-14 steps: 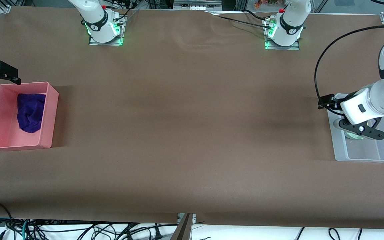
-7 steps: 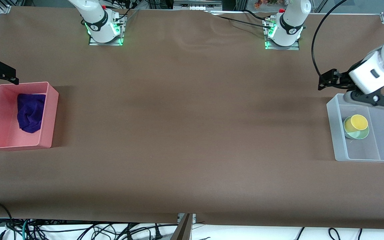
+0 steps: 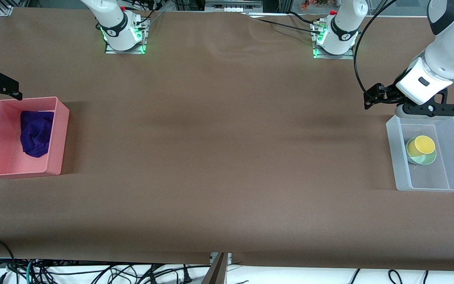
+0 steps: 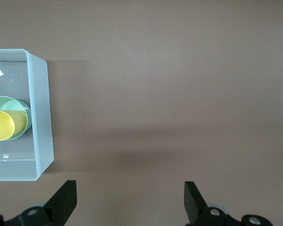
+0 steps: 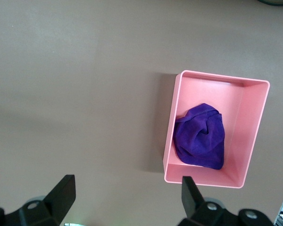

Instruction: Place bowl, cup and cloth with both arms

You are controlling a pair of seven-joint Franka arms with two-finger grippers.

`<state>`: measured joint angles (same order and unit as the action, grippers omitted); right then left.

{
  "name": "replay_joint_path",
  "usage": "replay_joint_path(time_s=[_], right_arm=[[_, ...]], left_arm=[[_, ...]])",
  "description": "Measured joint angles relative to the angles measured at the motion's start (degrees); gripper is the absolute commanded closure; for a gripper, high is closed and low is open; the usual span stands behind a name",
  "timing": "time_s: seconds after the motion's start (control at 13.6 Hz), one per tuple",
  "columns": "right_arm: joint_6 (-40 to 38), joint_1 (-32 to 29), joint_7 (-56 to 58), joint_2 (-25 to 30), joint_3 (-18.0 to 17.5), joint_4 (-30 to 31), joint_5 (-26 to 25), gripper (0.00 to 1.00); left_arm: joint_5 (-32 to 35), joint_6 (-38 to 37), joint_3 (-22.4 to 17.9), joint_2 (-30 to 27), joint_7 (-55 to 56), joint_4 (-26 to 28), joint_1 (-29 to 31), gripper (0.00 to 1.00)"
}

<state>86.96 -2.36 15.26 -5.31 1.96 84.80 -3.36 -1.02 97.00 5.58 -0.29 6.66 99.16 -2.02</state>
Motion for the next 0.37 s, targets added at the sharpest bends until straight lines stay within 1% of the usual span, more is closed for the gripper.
replay_joint_path(time_s=[0.37], right_arm=[[-0.04,-0.01,0.0,0.0,0.01,0.0,0.03,0.01]], left_arm=[[0.83,0.15,-0.44,-0.12,-0.01,0.1,0.0,0.0]])
